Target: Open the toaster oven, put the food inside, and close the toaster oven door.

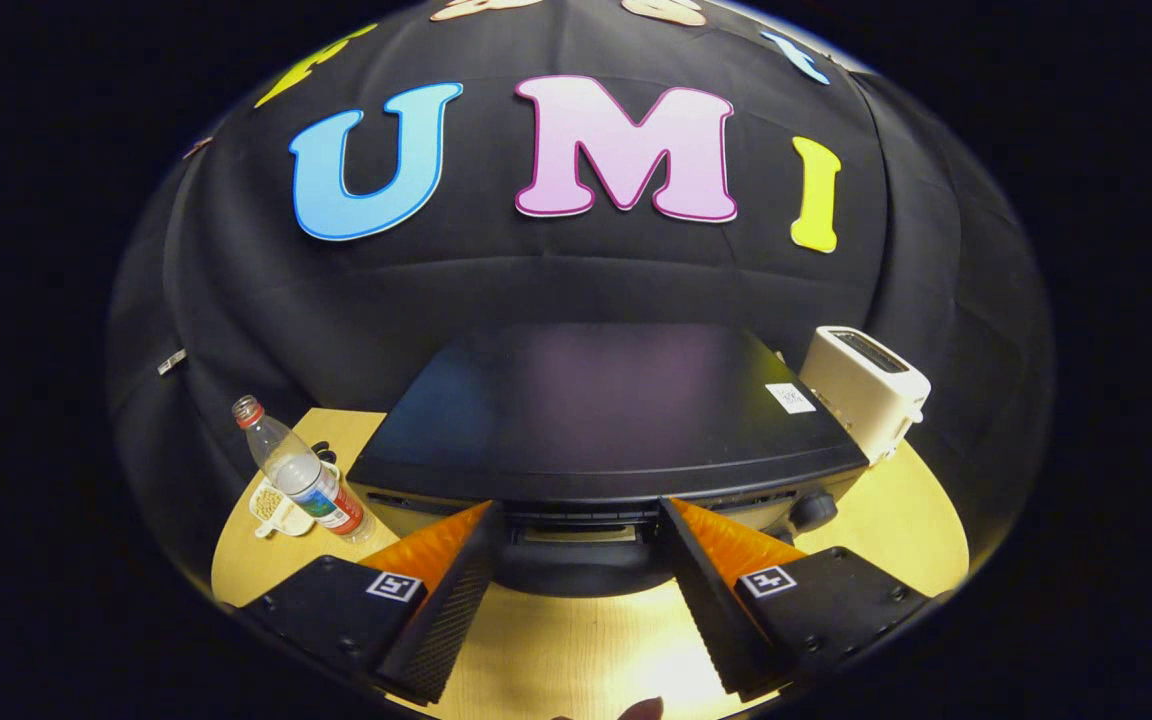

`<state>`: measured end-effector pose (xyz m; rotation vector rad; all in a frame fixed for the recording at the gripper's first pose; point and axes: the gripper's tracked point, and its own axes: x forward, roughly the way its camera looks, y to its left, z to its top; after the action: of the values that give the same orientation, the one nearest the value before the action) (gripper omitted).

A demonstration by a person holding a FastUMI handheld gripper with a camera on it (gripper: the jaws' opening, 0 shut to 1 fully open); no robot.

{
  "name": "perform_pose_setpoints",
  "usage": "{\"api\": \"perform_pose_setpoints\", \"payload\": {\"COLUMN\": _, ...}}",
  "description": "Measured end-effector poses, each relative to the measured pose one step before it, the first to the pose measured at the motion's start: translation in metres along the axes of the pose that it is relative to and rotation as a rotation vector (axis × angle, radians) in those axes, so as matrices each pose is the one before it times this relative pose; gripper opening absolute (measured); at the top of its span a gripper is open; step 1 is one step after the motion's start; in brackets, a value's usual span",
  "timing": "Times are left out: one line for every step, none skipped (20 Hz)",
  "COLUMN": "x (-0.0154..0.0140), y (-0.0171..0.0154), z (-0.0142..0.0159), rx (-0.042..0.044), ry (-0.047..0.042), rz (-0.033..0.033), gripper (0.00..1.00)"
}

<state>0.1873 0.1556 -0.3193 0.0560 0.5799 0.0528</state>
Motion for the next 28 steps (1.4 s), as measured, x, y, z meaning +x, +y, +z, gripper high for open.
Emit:
{"api": "perform_pose_setpoints", "payload": {"x": -0.00586, "y": -0.00058, "z": -0.00593, "rx": -0.00265, "ry": 0.00468, "rz": 0.00198, "gripper": 0.99}}
{"api": "perform_pose_setpoints", "payload": {"x": -0.00674, "y": -0.00024, "z": -0.00531, "rx": -0.00115, "ry": -0.00105, "rz": 0.00059, "gripper": 0.99}}
{"api": "perform_pose_setpoints", "payload": {"x": -0.00488, "y": -0.00018, "z": -0.00567, "rx": -0.00106, "ry": -0.00233, "rz": -0.00016, "gripper": 0.99}}
{"api": "perform_pose_setpoints", "payload": {"x": -0.00657, "y": -0.00093, "z": -0.00625, "rx": 0.00124, "ry": -0.0023, "rz": -0.00078, "gripper": 0.99}}
{"api": "perform_pose_setpoints", "payload": {"x": -0.0051, "y": 0.00002, "z": -0.00722, "rx": 0.00121, "ry": 0.00524, "rz": -0.00123, "gripper": 0.99}}
{"api": "perform_pose_setpoints", "payload": {"x": -0.00459, "y": -0.00016, "z": -0.00689, "rx": -0.00088, "ry": 0.00761, "rz": -0.00294, "gripper": 0.99}}
{"api": "perform_pose_setpoints", "payload": {"x": -0.00284, "y": -0.0003, "z": -0.0062, "rx": -0.00427, "ry": 0.00388, "rz": -0.00152, "gripper": 0.99}}
{"api": "perform_pose_setpoints", "payload": {"x": -0.00336, "y": -0.00038, "z": -0.00521, "rx": -0.00598, "ry": 0.0021, "rz": -0.00024, "gripper": 0.99}}
{"api": "perform_pose_setpoints", "payload": {"x": -0.00281, "y": 0.00011, "z": -0.0058, "rx": -0.00172, "ry": 0.00123, "rz": 0.00045, "gripper": 0.99}}
{"api": "perform_pose_setpoints", "payload": {"x": -0.00228, "y": -0.00006, "z": -0.00537, "rx": -0.00073, "ry": 0.00506, "rz": -0.0002, "gripper": 0.99}}
{"api": "perform_pose_setpoints", "payload": {"x": -0.00127, "y": -0.00034, "z": -0.00672, "rx": -0.00194, "ry": 0.00769, "rz": -0.00066, "gripper": 0.99}}
{"api": "perform_pose_setpoints", "payload": {"x": -0.00205, "y": -0.00074, "z": -0.00762, "rx": -0.00158, "ry": 0.01366, "rz": -0.00162, "gripper": 0.99}}
{"api": "perform_pose_setpoints", "payload": {"x": -0.00094, "y": 0.00015, "z": -0.0078, "rx": -0.0033, "ry": 0.01433, "rz": -0.00074, "gripper": 0.99}}
{"api": "perform_pose_setpoints", "payload": {"x": -0.00103, "y": 0.00003, "z": -0.00913, "rx": 0.00143, "ry": 0.0201, "rz": -0.00109, "gripper": 0.99}}
{"api": "perform_pose_setpoints", "payload": {"x": -0.00128, "y": 0.00015, "z": -0.01167, "rx": 0.00385, "ry": 0.02426, "rz": -0.00036, "gripper": 0.99}}
{"api": "perform_pose_setpoints", "payload": {"x": -0.0003, "y": -0.00032, "z": -0.01127, "rx": 0.00672, "ry": 0.02517, "rz": 0.00072, "gripper": 0.99}}
{"api": "perform_pose_setpoints", "payload": {"x": 0.00166, "y": -0.00148, "z": -0.01135, "rx": 0.00376, "ry": 0.02752, "rz": -0.00192, "gripper": 0.99}}
{"api": "perform_pose_setpoints", "payload": {"x": 0.00189, "y": -0.00339, "z": -0.01247, "rx": -0.0019, "ry": 0.03088, "rz": -0.00609, "gripper": 0.99}}
{"api": "perform_pose_setpoints", "payload": {"x": -0.00035, "y": -0.00208, "z": -0.01072, "rx": -0.0005, "ry": 0.0271, "rz": -0.00246, "gripper": 0.99}}
{"api": "perform_pose_setpoints", "payload": {"x": -0.00151, "y": -0.00029, "z": -0.00877, "rx": 0.00495, "ry": 0.02272, "rz": 0.00655, "gripper": 0.99}}
{"api": "perform_pose_setpoints", "payload": {"x": -0.00115, "y": -0.00013, "z": -0.00488, "rx": 0.00553, "ry": 0.01149, "rz": 0.00811, "gripper": 0.99}}
{"api": "perform_pose_setpoints", "payload": {"x": -0.00302, "y": -0.00114, "z": -0.00129, "rx": 0.0012, "ry": -0.00017, "rz": 0.00561, "gripper": 0.99}}
{"api": "perform_pose_setpoints", "payload": {"x": -0.00496, "y": -0.0006, "z": 0.00032, "rx": -0.00424, "ry": -0.00419, "rz": 0.00718, "gripper": 0.99}}
{"api": "perform_pose_setpoints", "payload": {"x": -0.00634, "y": -0.00072, "z": 0.00256, "rx": -0.00382, "ry": -0.00802, "rz": 0.00925, "gripper": 0.99}}
{"api": "perform_pose_setpoints", "payload": {"x": -0.00579, "y": -0.00011, "z": 0.00231, "rx": 0.00172, "ry": -0.0108, "rz": 0.01378, "gripper": 0.99}}
{"api": "perform_pose_setpoints", "payload": {"x": -0.00716, "y": -0.0013, "z": 0.0031, "rx": 0.00541, "ry": -0.00711, "rz": 0.01208, "gripper": 0.99}}
{"api": "perform_pose_setpoints", "payload": {"x": -0.00671, "y": -0.00348, "z": 0.00275, "rx": 0.0036, "ry": -0.00644, "rz": 0.01096, "gripper": 0.99}}
{"api": "perform_pose_setpoints", "payload": {"x": -0.00641, "y": -0.00499, "z": 0.00262, "rx": 0.0007, "ry": -0.00136, "rz": 0.00576, "gripper": 0.99}}
